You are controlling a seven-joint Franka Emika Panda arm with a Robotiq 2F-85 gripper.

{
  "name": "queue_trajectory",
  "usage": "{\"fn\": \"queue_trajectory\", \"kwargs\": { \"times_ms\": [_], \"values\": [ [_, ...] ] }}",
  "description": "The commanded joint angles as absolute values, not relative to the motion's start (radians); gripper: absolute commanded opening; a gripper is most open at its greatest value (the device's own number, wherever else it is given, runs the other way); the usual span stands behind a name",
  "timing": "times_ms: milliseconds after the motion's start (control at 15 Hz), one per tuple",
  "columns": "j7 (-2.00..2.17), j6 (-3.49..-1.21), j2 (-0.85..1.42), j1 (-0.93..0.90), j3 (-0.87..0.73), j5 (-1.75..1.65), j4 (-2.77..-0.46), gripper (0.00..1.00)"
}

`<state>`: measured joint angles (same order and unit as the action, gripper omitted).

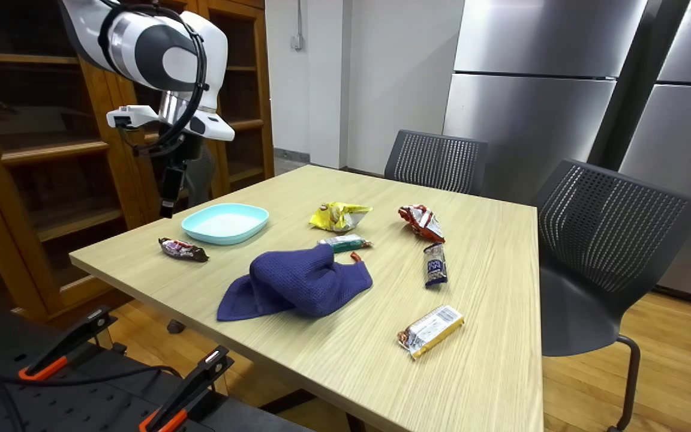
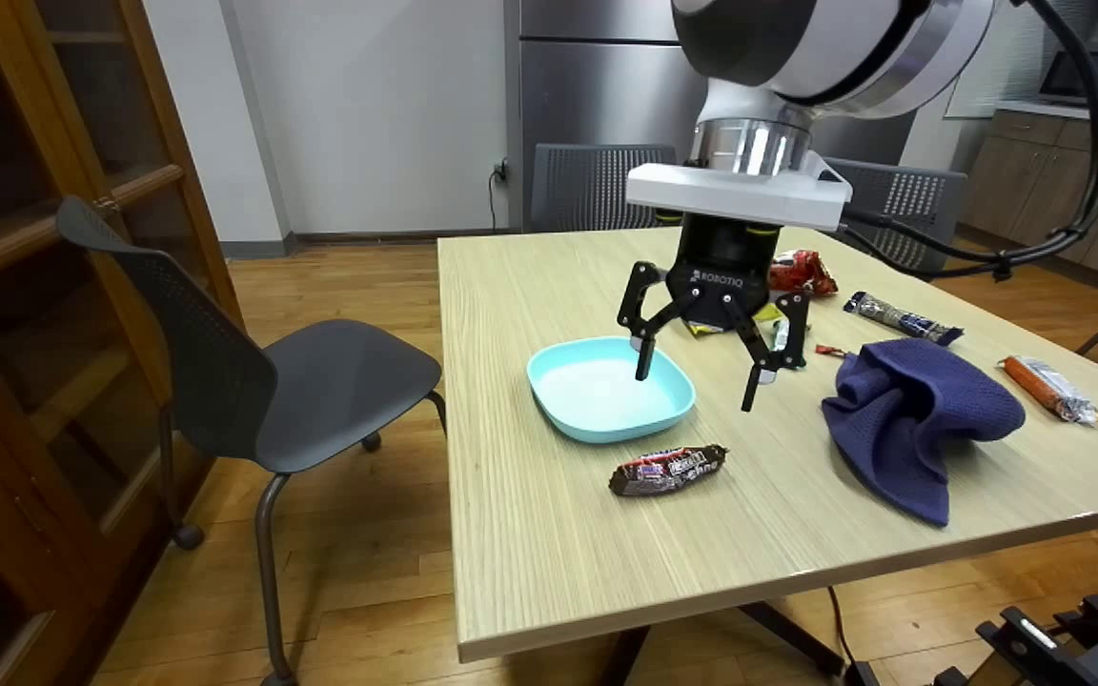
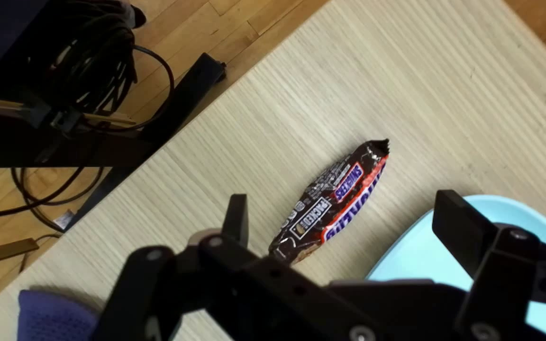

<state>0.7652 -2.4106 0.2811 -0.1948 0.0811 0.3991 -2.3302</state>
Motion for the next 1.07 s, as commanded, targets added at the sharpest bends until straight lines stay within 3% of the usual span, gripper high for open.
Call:
{"fn": "queue_trajectory", "kwargs": {
  "times_ms": [0,1000],
  "values": [
    [0.944,-2.441,0.318,-0.215,0.057,0.345,-2.33,1.0],
    [1.022,-2.447,0.39,-0.2,0.073,0.34,-2.324,1.0]
  ]
}}
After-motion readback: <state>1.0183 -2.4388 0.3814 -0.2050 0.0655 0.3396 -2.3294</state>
